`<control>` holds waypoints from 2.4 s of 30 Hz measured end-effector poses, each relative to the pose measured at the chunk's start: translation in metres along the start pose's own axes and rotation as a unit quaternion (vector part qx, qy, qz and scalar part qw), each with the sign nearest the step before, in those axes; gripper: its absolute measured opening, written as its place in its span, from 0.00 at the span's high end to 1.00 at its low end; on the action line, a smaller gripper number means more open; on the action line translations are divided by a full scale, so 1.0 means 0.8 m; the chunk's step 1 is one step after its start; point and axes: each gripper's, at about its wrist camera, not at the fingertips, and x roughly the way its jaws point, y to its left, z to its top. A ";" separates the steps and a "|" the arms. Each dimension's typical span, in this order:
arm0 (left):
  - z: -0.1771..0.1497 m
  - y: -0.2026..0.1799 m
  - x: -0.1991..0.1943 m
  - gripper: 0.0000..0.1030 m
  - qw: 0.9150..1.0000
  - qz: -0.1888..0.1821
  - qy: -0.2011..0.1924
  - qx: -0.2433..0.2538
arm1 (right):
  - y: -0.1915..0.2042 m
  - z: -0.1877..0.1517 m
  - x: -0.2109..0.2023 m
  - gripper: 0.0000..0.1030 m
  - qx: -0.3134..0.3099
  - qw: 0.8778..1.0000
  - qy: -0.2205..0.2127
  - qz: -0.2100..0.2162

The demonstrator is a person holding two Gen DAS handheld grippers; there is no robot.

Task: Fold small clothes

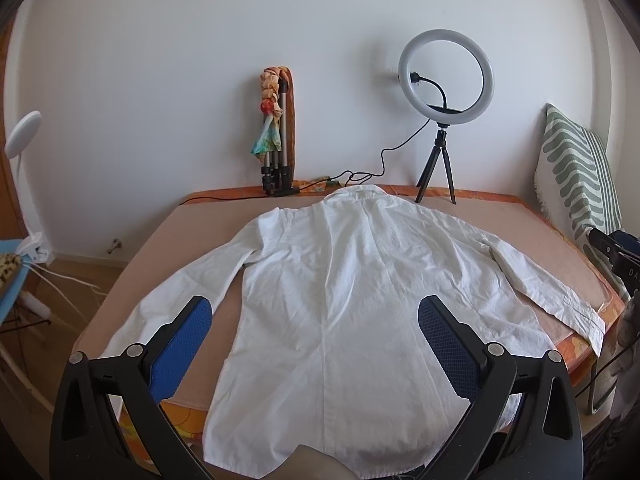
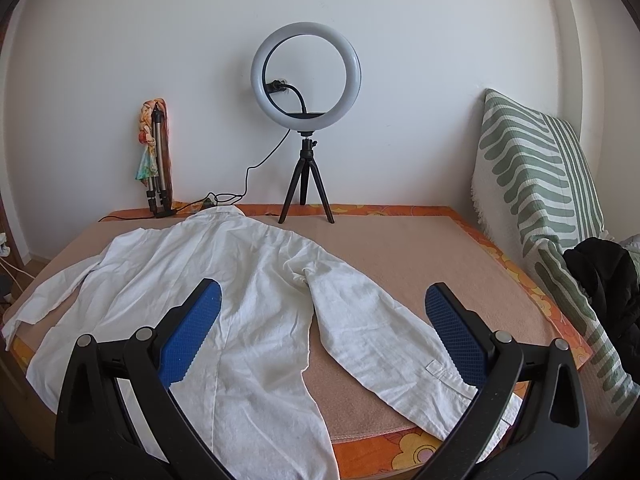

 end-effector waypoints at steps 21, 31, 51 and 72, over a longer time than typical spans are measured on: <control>0.001 -0.001 0.001 0.01 1.000 -0.003 0.002 0.000 | 0.000 0.003 0.000 0.00 0.002 1.000 0.000 0.002; 0.001 -0.002 0.001 0.00 1.000 -0.004 0.002 0.002 | -0.001 0.002 0.000 0.00 0.002 1.000 0.000 0.002; -0.002 0.006 0.004 0.00 1.000 -0.002 0.008 -0.003 | 0.011 0.007 0.002 0.00 0.003 1.000 0.000 0.006; -0.005 0.171 -0.012 0.21 0.997 0.029 0.020 -0.065 | 0.094 0.016 0.036 0.00 0.012 0.991 0.046 0.129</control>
